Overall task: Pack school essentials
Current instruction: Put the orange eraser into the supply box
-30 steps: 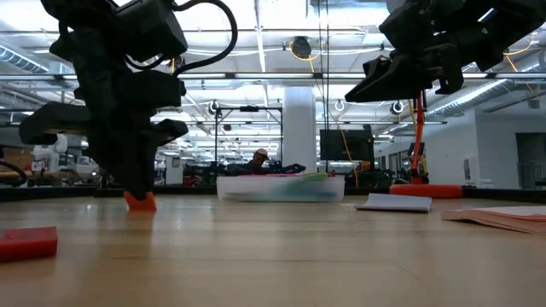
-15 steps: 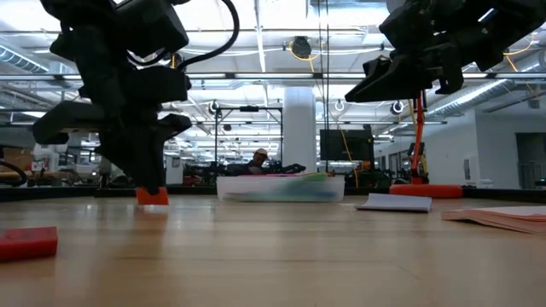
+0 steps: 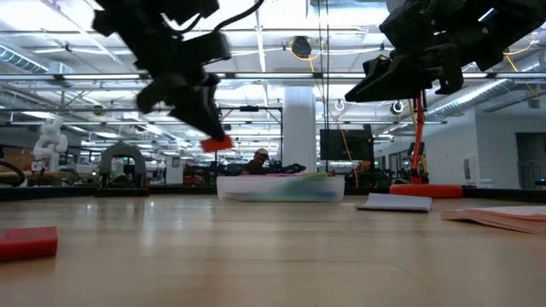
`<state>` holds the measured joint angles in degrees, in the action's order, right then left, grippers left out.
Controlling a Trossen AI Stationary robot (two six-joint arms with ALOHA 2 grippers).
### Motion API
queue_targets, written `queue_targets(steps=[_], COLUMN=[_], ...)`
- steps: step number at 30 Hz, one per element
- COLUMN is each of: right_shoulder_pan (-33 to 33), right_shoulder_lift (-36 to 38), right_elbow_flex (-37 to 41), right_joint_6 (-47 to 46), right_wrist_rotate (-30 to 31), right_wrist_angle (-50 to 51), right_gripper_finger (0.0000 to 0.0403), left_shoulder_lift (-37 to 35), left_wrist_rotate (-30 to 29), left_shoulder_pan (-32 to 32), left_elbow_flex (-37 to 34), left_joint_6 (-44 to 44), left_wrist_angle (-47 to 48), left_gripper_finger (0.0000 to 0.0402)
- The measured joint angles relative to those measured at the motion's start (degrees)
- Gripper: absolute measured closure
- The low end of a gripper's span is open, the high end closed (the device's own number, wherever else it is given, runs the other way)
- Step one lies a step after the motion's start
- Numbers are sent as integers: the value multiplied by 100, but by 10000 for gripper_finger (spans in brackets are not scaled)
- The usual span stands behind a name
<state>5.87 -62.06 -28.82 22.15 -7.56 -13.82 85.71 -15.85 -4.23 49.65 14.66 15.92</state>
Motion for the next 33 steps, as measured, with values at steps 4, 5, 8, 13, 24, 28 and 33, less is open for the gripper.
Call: queue_targets(steps=[4,5,8,13,24,28,33], right_shoulder_pan=[0,0,1,2,4,4,4], right_shoulder_lift=[0,0,0,0,0,1,0], right_elbow_flex=[0,0,0,0,0,0,0], right_joint_6=[0,0,0,-1,-42,-42,-42], right_wrist_rotate=[1,1,2,16,328,329,331], right_wrist_angle=[0,2,0,2,0,-6,-7], right_gripper_finger=[277,277,277,277,277,277,277], left_shoulder_lift=[0,0,64,428,1236,1277,1272], left_wrist_rotate=[-93,-93,-95,-97,-276,-277,-273], left_shoulder_pan=[439,555,870,1264,1397,1397,1391], left_elbow_flex=[287,333,404,408,404,401,401], left_joint_6=[225,277,413,472,474,336,171], left_wrist_angle=[-146,-204,-517,-1070,-1668,-1599,-1499], left_gripper_finger=[372,372,372,372,371,371,371])
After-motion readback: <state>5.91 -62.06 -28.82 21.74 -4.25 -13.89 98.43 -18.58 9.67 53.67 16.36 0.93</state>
